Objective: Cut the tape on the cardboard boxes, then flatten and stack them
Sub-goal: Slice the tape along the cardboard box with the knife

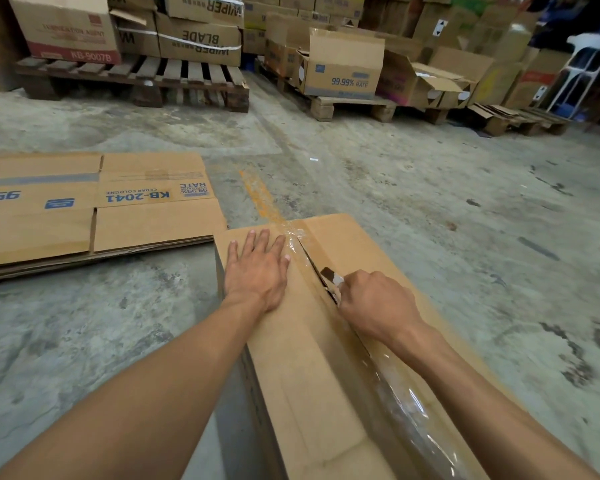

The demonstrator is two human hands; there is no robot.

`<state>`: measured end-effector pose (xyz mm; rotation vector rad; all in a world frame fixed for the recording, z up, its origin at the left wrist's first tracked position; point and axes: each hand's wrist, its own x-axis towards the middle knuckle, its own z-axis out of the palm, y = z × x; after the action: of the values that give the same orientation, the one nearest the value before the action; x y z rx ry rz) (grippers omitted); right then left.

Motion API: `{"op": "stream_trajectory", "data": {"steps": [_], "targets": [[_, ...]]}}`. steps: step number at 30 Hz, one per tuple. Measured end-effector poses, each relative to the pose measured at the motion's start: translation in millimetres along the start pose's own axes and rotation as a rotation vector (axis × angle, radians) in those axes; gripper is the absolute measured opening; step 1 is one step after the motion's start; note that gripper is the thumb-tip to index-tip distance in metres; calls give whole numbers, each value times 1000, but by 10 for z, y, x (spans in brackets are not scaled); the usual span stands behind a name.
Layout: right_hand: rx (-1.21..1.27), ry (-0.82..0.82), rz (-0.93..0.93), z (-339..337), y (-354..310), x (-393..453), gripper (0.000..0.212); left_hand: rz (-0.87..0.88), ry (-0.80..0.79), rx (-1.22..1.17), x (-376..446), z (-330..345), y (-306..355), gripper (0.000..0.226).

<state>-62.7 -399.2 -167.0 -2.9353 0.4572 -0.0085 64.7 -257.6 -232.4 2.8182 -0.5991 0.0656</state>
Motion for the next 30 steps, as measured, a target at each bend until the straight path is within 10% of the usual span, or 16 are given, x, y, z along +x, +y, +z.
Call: {"op": "stream_trajectory", "data": {"steps": [13, 30], "targets": [[57, 168, 135, 440, 37, -787, 33, -19, 243, -3, -138, -176, 259, 32], [83, -142, 183, -18, -6, -428, 32, -11, -8, 2, -781, 90, 485, 55]]}}
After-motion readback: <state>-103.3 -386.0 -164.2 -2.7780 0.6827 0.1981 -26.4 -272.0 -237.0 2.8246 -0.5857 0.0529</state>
